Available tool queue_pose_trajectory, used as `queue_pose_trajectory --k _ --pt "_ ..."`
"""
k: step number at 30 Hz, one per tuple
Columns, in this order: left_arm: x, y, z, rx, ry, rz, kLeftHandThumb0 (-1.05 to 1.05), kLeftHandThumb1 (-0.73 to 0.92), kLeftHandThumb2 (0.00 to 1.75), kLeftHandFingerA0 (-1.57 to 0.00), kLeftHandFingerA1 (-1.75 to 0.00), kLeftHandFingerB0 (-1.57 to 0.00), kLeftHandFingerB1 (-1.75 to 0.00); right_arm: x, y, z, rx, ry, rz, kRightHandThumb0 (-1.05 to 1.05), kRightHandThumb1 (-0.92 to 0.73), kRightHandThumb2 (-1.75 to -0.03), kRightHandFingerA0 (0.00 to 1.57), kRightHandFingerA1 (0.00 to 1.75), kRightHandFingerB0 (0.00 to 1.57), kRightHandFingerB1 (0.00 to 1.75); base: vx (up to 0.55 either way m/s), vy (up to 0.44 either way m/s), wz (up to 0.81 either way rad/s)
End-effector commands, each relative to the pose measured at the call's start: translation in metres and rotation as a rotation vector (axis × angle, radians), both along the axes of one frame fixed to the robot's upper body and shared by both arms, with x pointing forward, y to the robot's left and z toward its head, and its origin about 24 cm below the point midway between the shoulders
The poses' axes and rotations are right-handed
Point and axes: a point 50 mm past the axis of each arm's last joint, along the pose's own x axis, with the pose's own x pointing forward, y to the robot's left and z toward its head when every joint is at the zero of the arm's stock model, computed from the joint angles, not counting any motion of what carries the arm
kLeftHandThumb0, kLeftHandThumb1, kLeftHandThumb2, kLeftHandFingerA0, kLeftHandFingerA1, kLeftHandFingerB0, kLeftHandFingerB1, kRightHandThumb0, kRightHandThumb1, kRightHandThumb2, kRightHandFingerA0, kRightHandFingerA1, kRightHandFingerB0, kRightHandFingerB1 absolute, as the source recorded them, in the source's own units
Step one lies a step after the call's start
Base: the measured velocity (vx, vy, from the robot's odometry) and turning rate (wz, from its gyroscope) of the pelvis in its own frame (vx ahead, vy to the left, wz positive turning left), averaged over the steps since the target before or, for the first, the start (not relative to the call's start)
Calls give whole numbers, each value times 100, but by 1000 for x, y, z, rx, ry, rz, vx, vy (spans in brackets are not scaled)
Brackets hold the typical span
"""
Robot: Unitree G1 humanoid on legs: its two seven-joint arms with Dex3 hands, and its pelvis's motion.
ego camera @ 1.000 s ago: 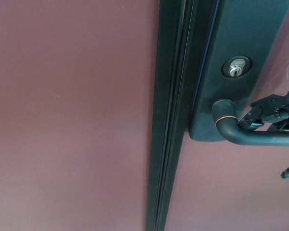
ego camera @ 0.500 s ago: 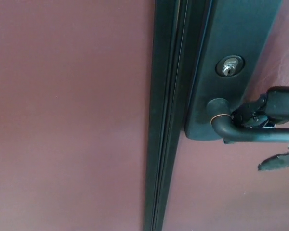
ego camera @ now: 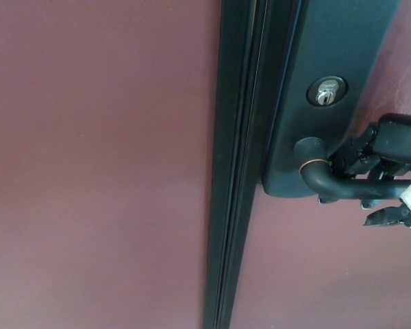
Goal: The robot walks towards the door handle and put its right hand on it and twist the handle
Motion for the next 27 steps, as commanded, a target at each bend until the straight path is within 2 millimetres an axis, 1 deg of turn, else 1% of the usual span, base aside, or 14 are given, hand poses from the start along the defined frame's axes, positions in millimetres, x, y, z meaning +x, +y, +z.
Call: queue_pose_trajectory --k 1,5,9,10,12,13,15,16,17,20,22,23,26,27 --pt "-1 0 0 -8 0 1 -29 55 57 -66 -49 -55 -41 -2 -2 -8 41 16 -7 -5 -52 -55 101 65 71 50 0 0 0" --pt "-4 0 -2 -2 16 1 -28 56 57 -67 -49 -55 -41 -3 -2 -9 58 22 -11 -6 -52 -55 101 66 71 50 0 0 0" --pt "-4 0 -1 -6 11 0 -28 56 57 -67 -49 -55 -41 -4 -3 -7 76 22 -11 -12 -55 -56 99 67 62 46 0 0 0" --pt "-4 0 -1 -7 12 -2 -28 56 57 -67 -49 -55 -41 -5 -4 -4 63 41 -1 -33 -56 -57 39 40 31 34 0 0 0" --pt "-4 0 -1 -7 12 -3 -28 56 57 -67 -49 -55 -41 -6 -4 -3 57 50 4 -33 -56 -57 39 40 31 34 0 0 0" --pt "-3 0 -1 -5 10 -7 -28 56 57 -68 -50 -54 -41 -6 -5 5 33 82 16 -64 -44 -72 6 33 12 35 0 0 0" --pt "-4 0 -1 -8 9 -8 -28 56 57 -68 -50 -54 -41 -10 -7 23 14 89 23 -71 -45 -79 4 23 11 31 0 0 0" --pt "-4 0 -1 -9 9 -6 -27 56 57 -68 -49 -54 -41 -10 -7 26 14 85 23 -78 -56 -61 0 21 10 25 0 0 0" --pt "-4 0 -1 -9 11 -4 -28 56 57 -68 -50 -54 -41 -10 -7 28 15 78 25 -74 -45 -80 4 22 11 31 0 0 0" --pt "-3 1 -1 -6 14 -6 -28 56 57 -67 -48 -54 -41 -15 -12 44 6 -8 34 -79 -48 -84 5 20 10 28 0 0 0" --pt "-3 1 -1 -3 15 -8 -28 56 57 -67 -48 -54 -41 -16 -14 48 12 -14 29 -78 -48 -86 3 19 11 28 0 0 0" --pt "-4 0 -1 -8 15 -6 -28 56 57 -67 -48 -55 -41 -17 -17 55 26 -34 21 -79 -48 -87 3 19 7 26 0 0 0" --pt "-4 0 -1 -8 14 -6 -28 56 57 -67 -48 -55 -41 -18 -17 56 29 -35 21 -79 -48 -87 3 19 7 26 0 0 0" --pt "-7 1 -1 -6 19 -4 -28 56 57 -67 -48 -55 -41 -18 -20 63 30 -76 24 -86 -53 -69 4 19 10 23 0 0 0"
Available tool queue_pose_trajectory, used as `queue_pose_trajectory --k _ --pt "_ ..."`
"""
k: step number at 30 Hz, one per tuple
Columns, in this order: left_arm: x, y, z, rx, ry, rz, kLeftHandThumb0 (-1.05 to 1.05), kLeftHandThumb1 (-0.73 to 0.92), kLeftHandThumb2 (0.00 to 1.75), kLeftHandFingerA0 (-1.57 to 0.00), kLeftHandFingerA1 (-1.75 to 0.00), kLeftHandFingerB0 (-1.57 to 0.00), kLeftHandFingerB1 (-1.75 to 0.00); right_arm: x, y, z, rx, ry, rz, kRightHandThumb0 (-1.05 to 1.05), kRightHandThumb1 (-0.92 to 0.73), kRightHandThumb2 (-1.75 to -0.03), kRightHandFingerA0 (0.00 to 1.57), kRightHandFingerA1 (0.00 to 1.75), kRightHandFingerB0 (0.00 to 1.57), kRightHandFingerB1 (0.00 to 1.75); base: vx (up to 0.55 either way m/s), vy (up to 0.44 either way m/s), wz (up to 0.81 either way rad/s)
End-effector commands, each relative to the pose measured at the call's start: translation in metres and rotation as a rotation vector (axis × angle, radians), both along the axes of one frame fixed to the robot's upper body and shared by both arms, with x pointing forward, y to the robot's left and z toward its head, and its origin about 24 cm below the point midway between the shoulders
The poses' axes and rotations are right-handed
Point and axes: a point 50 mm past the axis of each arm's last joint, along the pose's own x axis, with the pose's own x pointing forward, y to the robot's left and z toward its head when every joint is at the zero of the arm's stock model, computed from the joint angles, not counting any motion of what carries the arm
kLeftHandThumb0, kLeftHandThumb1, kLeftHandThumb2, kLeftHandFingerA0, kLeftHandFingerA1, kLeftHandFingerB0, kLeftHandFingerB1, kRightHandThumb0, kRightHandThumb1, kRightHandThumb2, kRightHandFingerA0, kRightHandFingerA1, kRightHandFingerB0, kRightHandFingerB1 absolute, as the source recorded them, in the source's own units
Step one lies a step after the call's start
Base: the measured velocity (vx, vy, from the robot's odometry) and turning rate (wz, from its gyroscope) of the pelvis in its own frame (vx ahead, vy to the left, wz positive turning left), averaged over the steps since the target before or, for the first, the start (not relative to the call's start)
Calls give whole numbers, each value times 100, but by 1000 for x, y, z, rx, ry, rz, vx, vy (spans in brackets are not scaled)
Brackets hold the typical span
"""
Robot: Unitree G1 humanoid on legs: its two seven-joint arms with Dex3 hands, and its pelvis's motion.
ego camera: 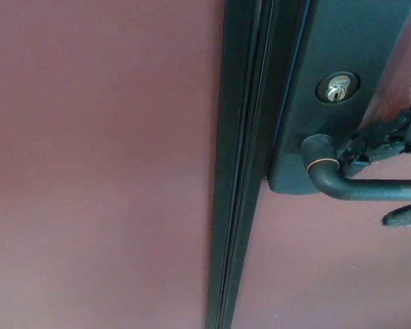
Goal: The robot walks towards the door handle and put its right hand on it and twist the handle
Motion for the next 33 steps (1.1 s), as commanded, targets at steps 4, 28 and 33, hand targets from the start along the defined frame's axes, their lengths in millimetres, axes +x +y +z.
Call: queue_pose_trajectory --k 4,28,33 --pt "-7 2 -1 -1 22 -7 -28 56 57 -68 -49 -55 -41 -6 -8 33 34 -125 1 -83 -51 -86 4 15 6 19 0 0 0" --pt "-3 3 2 -8 6 -2 -28 56 57 -68 -49 -54 -41 -66 -55 95 201 -272 2 -89 -58 -65 0 16 0 20 0 0 0" --pt "-2 3 1 -7 8 -5 -28 56 57 -68 -49 -54 -41 -117 -76 98 296 -342 -11 -76 -48 -84 7 23 11 24 0 0 0"
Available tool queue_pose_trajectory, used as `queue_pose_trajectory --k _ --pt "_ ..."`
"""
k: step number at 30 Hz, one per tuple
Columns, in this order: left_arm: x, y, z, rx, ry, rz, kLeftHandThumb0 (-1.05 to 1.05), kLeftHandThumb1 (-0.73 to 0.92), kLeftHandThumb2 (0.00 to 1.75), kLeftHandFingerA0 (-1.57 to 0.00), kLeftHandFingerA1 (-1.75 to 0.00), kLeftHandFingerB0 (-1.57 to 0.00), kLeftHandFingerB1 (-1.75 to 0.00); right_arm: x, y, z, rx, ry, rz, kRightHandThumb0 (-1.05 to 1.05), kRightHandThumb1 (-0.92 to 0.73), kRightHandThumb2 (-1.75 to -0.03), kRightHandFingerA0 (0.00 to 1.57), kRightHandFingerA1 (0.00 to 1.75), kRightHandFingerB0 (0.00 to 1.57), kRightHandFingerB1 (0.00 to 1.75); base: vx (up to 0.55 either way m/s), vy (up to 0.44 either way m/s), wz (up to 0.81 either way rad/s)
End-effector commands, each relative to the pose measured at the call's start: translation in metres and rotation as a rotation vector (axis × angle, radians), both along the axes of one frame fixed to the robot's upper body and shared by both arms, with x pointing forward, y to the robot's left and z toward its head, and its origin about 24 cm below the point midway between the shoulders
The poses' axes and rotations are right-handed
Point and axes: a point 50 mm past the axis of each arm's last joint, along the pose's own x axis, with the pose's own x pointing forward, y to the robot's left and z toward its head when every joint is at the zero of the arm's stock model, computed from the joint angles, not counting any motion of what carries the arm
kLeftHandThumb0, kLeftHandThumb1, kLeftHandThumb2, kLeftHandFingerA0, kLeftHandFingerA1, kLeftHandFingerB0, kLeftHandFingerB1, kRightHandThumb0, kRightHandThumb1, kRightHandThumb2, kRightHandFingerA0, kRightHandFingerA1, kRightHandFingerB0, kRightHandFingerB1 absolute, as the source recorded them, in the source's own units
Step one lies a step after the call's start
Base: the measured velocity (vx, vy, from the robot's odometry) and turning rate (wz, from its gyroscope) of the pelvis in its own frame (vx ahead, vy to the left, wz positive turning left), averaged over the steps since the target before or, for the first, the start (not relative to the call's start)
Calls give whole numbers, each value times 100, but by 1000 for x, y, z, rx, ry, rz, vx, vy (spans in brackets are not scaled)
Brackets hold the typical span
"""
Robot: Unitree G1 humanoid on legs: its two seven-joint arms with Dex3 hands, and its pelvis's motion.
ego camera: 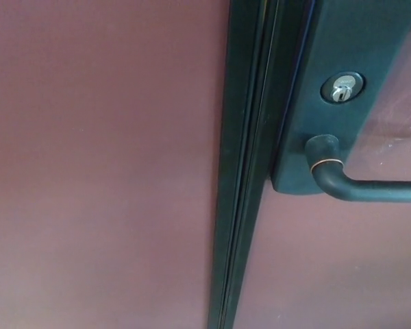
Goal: The robot walks towards the door handle and put its right hand on it and twist the handle
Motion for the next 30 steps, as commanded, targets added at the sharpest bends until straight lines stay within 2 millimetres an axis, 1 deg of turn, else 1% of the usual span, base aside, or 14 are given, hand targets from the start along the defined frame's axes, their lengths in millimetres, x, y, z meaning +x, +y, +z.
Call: queue_pose_trajectory --k 1,2,3,6,7,15,16,19,22,23,24,26,27,30 --pt "-2 2 1 -3 9 2 -28 56 57 -69 -50 -54 -41 -70 -24 8 124 -74 58 -71 -46 -84 2 29 12 29 0 0 0" --pt "-3 2 0 -9 7 10 -28 56 57 -69 -50 -54 -41 -76 -27 7 142 -79 59 -71 -46 -84 2 29 12 29 0 0 0" --pt "-3 3 1 -8 6 8 -28 56 57 -69 -50 -54 -41 -91 -34 2 178 -69 57 -72 -50 -60 10 29 13 24 0 0 0" --pt "-3 3 1 -7 6 7 -28 56 57 -69 -50 -54 -41 -94 -35 0 182 -66 57 -72 -50 -60 10 29 13 24 0 0 0" --pt "1 1 1 -21 -7 9 -29 56 57 -69 -51 -55 -41 -118 -51 -16 245 17 8 -35 -24 -87 1 49 0 47 0 0 0" --pt "-1 -4 -2 -33 -7 -4 -28 56 57 -70 -52 -55 -41 -161 -86 -74 414 186 -204 -34 -24 -86 3 49 1 47 0 0 0" --pt "0 -5 -3 -37 -9 -3 -28 56 57 -70 -52 -55 -41 -164 -90 -79 438 197 -222 -65 -51 -56 20 35 18 27 0 0 0" --pt "0 -8 -5 -44 -3 1 -29 56 57 -70 -52 -55 -41 -175 -99 -97 503 237 -276 -63 -50 -56 20 35 18 27 0 0 0" --pt "0 -8 -5 -44 -3 1 -29 56 57 -70 -52 -55 -41 -177 -99 -98 502 239 -275 -63 -50 -56 20 35 18 27 0 0 0" --pt "-4 -8 -6 -52 2 10 -30 56 57 -70 -53 -54 -41 -176 -101 -113 524 283 -316 -61 -50 -56 19 34 19 28 0 0 0" --pt "-12 -9 -8 -69 13 27 -31 56 57 -70 -53 -54 -41 -174 -103 -145 549 381 -385 -61 -50 -56 19 34 18 28 0 0 0" --pt "-21 -10 -11 -76 26 35 -32 56 57 -70 -53 -54 -41 -170 -103 -169 540 465 -411 -61 -51 -56 19 34 18 27 0 0 0" --pt "-22 -10 -11 -79 26 38 -32 56 58 -70 -53 -54 -41 -162 -106 -194 576 548 -443 -34 -28 -88 2 49 0 46 0 0 0" --pt "-28 -11 -13 -87 35 48 -34 57 57 -70 -53 -54 -41 -151 -107 -243 686 685 -499 -34 -29 -89 2 50 0 47 0 0 0"
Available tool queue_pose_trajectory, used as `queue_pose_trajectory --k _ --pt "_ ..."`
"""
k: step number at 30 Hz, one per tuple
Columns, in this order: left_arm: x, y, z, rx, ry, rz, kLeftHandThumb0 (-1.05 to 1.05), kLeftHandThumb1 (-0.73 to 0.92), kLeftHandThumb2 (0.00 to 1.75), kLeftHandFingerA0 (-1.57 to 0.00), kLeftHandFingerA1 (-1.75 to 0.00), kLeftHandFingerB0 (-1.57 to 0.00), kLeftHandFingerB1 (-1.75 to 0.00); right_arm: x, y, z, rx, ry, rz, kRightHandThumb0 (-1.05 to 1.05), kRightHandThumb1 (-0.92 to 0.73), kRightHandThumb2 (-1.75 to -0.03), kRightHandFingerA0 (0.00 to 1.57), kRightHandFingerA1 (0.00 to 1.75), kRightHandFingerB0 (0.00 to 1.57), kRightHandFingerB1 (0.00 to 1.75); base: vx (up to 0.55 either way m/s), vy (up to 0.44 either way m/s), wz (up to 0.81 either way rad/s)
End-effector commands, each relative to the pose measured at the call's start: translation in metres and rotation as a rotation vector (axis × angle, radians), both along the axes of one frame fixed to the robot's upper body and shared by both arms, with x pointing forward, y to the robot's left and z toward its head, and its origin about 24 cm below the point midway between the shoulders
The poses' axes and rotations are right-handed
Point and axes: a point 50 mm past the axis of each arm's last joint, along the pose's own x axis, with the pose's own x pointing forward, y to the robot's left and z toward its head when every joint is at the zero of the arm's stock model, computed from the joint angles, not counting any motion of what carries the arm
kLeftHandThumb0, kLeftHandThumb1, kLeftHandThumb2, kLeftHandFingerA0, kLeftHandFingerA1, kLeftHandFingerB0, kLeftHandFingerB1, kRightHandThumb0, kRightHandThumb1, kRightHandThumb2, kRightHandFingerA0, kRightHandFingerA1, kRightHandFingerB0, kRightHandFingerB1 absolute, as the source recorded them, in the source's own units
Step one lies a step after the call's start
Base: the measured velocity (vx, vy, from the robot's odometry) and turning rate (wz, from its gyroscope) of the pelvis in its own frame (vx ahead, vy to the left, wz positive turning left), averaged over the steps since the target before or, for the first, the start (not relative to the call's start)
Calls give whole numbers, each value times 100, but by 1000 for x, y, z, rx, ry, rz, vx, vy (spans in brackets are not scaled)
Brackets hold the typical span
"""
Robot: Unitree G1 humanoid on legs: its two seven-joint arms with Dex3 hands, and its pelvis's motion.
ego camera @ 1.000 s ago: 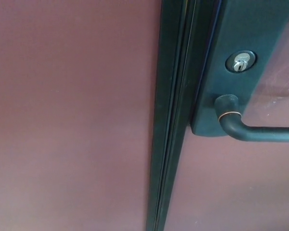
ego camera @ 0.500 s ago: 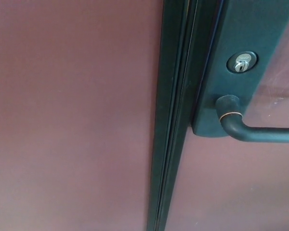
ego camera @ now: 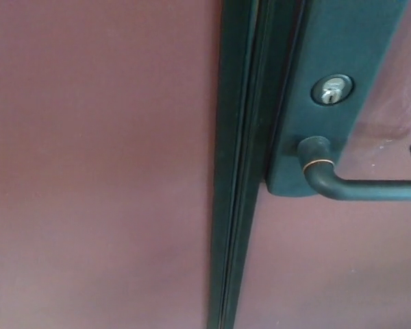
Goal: The robot walks towards the door handle and put its right hand on it and twist the handle
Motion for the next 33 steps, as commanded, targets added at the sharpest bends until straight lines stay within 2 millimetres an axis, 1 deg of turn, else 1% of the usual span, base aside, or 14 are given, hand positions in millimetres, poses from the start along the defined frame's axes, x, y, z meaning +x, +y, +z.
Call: queue_pose_trajectory --k 1,3,4,6,7,11,12,13,14,23,28,29,31,33 --pt "-26 -8 -11 -76 39 40 -35 57 57 -70 -53 -53 -41 -1 5 -114 161 300 -29 -34 -30 -89 2 50 0 47 0 0 0" --pt "-26 -9 -11 -76 40 40 -35 57 57 -70 -53 -53 -41 -1 5 -116 162 303 -30 -34 -30 -89 2 50 0 47 0 0 0" --pt "-29 -9 -12 -81 44 42 -39 57 57 -69 -56 -53 -40 3 8 -137 186 342 -84 -29 -45 -95 3 49 0 46 0 0 0" --pt "-33 -10 -13 -88 48 47 -39 57 58 -69 -56 -52 -40 13 20 -181 188 429 -176 -29 -45 -95 3 49 0 46 0 0 0" --pt "-32 -10 -12 -88 40 53 -43 47 78 -64 -64 -46 -52 25 34 -217 133 503 -262 -34 -33 -91 1 49 0 47 0 0 0" --pt "-32 -10 -12 -89 39 53 -43 47 78 -64 -64 -46 -52 25 34 -220 125 502 -261 -34 -33 -91 1 49 0 47 0 0 0" --pt "-37 -15 -16 -84 60 45 -43 47 78 -64 -64 -46 -52 33 47 -269 156 610 -394 -63 -56 -57 22 33 20 28 0 0 0" --pt "-39 -16 -17 -83 66 48 -43 47 78 -64 -64 -46 -52 34 53 -281 161 651 -426 -32 -32 -91 7 51 6 49 0 0 0" --pt "-38 -15 -17 -81 64 47 -43 47 78 -64 -64 -46 -52 37 59 -290 175 681 -451 -32 -31 -91 7 51 6 49 0 0 0" --pt "-22 -19 -16 -94 23 49 -41 47 78 -64 -64 -46 -52 29 101 -329 60 861 -541 -31 -32 -91 8 51 8 50 0 0 0" --pt "-20 -22 -17 -100 25 51 -41 47 78 -64 -64 -46 -52 17 104 -334 -34 890 -526 -31 -32 -91 8 51 8 50 0 0 0" --pt "-15 -23 -17 -97 25 40 -34 56 58 -68 -53 -52 -40 7 102 -337 -169 960 -430 -62 -60 -58 25 33 20 28 0 0 0" --pt "-13 -23 -17 -93 27 36 -34 56 57 -68 -52 -51 -40 1 97 -338 -238 991 -396 -67 -50 -78 18 42 13 38 0 0 0" --pt "-13 -23 -17 -84 34 17 -34 56 57 -68 -52 -51 -40 0 96 -338 -231 993 -410 -69 -51 -79 18 42 12 38 0 0 0"
